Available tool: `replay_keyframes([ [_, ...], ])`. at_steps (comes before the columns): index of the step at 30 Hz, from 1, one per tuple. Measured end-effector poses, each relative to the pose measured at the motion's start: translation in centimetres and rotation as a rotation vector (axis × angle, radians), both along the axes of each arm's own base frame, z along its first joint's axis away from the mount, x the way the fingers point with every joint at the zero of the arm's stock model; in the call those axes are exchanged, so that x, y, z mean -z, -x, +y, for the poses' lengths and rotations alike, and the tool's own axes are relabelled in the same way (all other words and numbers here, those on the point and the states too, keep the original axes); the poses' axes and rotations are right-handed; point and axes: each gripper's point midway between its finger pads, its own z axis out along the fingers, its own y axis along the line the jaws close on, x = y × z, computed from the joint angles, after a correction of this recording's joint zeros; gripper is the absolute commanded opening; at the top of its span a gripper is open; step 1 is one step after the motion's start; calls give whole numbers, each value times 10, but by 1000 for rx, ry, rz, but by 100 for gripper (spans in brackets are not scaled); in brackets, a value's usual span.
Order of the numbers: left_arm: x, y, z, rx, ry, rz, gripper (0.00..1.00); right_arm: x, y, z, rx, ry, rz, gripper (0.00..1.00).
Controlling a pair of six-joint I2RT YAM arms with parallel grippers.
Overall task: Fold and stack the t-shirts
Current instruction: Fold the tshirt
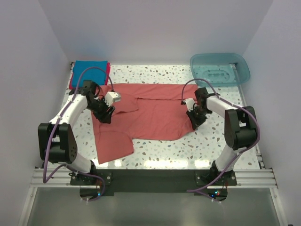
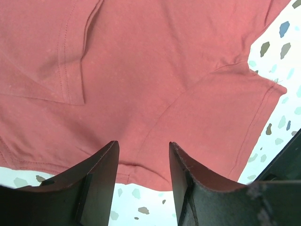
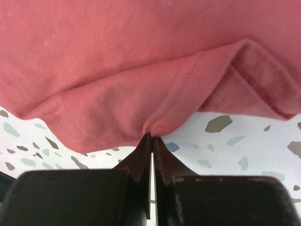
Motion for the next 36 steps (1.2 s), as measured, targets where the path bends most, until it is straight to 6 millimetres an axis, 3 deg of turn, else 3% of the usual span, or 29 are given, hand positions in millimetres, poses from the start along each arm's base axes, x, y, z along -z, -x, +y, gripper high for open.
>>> replay_keyframes([
  [4, 1, 3, 2, 18, -9, -2, 49, -7, 22, -11, -22, 40, 14, 0],
  [6, 1, 5, 5, 38, -18, -11, 48, -21, 34, -19, -36, 68, 13, 0],
  [8, 3, 12, 7, 64, -27, -11, 49, -36, 41, -25, -46, 89, -7, 43],
  [9, 4, 16, 8, 80, -33, -11, 50, -43, 45, -27, -52, 99, -12, 59],
  [10, 5, 19, 9, 97, -37, -9, 51, -48, 48, -30, -62, 111, -13, 69],
  [11, 6, 23, 9, 114, -40, -3, 51, -51, 52, -33, -77, 119, -6, 72],
  [21, 15, 66, 14, 328, -51, 38, 48, -66, 56, -35, -290, 112, -75, 54],
  [27, 20, 77, 15, 372, -47, 64, 47, -41, 67, -17, -454, 93, -76, 52],
  [36, 27, 88, 16, 380, -47, 90, 52, -14, 77, -9, -581, 102, -81, 50],
])
